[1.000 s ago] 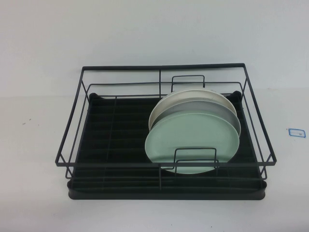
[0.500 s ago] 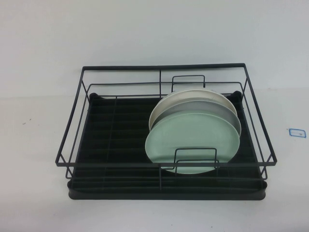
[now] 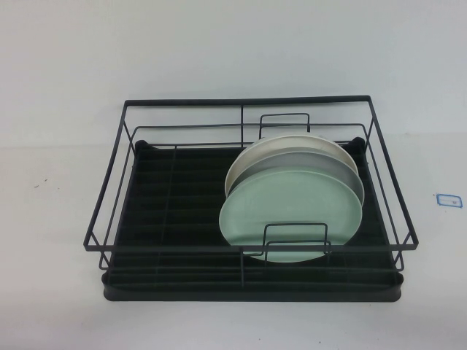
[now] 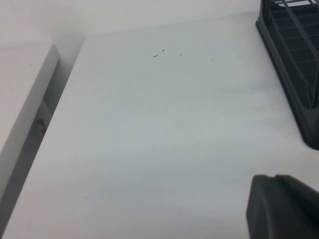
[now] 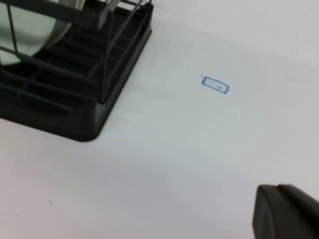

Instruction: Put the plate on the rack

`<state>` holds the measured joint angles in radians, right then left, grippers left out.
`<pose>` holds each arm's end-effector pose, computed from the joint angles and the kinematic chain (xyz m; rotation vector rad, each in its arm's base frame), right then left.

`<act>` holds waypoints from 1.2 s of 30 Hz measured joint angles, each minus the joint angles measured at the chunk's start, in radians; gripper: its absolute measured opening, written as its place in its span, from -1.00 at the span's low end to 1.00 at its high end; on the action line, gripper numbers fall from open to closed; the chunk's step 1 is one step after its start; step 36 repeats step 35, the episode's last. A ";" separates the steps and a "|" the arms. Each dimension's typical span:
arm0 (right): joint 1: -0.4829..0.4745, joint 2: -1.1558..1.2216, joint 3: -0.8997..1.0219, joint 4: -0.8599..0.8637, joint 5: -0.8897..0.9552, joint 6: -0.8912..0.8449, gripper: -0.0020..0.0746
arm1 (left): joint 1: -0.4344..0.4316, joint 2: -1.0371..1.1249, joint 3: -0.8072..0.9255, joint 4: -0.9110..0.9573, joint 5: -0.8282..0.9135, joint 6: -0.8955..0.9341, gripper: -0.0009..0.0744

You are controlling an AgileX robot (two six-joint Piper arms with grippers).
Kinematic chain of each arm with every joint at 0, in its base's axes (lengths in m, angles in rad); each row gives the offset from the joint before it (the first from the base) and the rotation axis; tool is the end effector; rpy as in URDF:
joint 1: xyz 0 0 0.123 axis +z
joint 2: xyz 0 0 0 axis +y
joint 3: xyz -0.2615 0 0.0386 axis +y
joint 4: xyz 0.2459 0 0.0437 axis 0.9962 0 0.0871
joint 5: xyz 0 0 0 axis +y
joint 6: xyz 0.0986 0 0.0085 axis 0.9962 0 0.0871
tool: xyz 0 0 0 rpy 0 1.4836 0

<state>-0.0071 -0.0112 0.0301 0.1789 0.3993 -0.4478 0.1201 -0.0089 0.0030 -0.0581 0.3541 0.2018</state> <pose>0.0783 0.0063 0.1661 -0.3073 1.8724 -0.1317 0.0791 0.0075 0.1788 0.0391 1.8341 0.1696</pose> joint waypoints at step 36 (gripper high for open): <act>0.000 0.000 0.000 -0.167 -0.010 -0.002 -0.90 | 0.000 0.000 0.000 0.000 0.000 0.000 -0.98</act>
